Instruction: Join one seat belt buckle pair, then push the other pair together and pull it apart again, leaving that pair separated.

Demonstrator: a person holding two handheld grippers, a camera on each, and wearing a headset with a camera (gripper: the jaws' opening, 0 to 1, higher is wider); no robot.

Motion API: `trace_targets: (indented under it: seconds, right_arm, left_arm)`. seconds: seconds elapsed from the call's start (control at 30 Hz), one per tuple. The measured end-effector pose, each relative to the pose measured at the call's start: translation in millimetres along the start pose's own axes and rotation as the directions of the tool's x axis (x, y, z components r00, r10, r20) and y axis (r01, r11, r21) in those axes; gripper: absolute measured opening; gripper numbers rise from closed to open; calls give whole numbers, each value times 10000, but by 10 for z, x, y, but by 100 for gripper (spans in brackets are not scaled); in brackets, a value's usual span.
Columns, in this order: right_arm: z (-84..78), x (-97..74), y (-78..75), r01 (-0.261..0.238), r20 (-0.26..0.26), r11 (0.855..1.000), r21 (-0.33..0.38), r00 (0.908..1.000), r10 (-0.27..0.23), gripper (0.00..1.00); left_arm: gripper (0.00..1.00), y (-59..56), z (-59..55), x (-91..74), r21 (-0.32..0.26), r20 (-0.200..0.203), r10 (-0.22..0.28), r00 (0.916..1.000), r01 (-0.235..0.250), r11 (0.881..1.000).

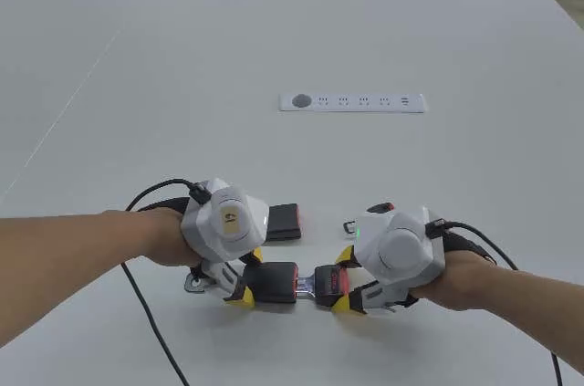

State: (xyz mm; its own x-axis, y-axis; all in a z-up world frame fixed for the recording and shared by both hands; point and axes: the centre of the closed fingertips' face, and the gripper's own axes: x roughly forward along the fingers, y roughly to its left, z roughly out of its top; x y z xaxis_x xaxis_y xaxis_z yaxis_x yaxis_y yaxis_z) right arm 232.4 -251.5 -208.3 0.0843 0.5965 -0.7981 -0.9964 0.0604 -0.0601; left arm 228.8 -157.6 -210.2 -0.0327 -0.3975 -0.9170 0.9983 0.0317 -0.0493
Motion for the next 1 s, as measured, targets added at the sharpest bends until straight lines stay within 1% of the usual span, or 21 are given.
trace_targets:
  seconds: [0.5,0.73,0.93,1.0]
  right_arm:
    - [-6,-4,2,32,-43,10000,-89,10000,-33,32]
    - [-74,-57,12,27,-167,10000,-85,9999,-29,32]
    - [-130,-98,21,2,-206,10000,-34,9998,-2,32]
    - [-147,-108,21,23,-222,10000,-13,9998,-23,32]
  left_arm:
    - [32,-22,30,-8,-25,20,44,10000,-44,10000]
    - [32,-4,8,3,-31,5,59,10000,-59,10000]
    - [32,-6,11,-1,-60,8,78,10000,-78,10000]
    - [32,11,-6,7,-66,1,84,10000,-84,9999]
